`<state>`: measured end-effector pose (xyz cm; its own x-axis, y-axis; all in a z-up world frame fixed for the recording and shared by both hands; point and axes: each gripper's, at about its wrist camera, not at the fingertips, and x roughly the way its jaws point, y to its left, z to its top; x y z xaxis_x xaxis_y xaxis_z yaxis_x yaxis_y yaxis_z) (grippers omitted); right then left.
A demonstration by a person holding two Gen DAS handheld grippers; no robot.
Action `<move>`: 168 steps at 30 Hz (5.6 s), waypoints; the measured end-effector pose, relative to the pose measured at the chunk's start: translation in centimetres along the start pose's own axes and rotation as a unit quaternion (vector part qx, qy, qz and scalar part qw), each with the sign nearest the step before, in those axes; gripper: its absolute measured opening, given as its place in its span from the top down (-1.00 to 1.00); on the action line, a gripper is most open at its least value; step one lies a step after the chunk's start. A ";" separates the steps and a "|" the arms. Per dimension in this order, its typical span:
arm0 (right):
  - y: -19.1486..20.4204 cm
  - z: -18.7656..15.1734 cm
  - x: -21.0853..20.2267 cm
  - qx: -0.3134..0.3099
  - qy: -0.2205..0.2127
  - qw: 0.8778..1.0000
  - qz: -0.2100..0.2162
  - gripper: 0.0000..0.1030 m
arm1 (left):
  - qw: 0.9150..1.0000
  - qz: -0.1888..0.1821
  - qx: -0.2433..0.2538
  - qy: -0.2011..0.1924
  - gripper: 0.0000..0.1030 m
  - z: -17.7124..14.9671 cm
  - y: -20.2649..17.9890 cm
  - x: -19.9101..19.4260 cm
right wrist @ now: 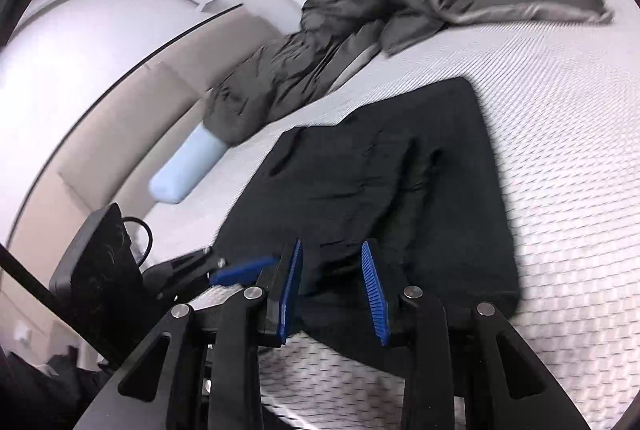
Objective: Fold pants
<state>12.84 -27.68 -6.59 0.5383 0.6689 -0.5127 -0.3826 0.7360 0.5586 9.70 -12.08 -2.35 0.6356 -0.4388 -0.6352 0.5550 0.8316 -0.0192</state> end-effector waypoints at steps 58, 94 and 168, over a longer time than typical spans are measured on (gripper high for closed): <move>-4.6 12.9 4.9 -0.055 0.044 0.987 -0.144 -0.26 | 0.952 0.079 -0.288 0.068 -0.27 2.9 29.7 3.6; -7.6 2.1 0.1 0.005 0.082 0.993 -0.088 0.71 | 0.962 0.034 -0.257 0.084 0.01 -0.2 20.4 2.8; 6.6 -5.7 -6.0 -0.193 -0.211 0.945 -0.158 -1.00 | 0.962 0.197 -0.140 -0.129 -0.98 -5.9 7.9 -9.3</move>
<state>2.82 -26.23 -3.49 0.8920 0.3678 -0.2629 -0.3541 0.9299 0.0995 4.97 0.57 -1.15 0.8990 -0.1104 -0.4238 0.1004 0.9939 -0.0459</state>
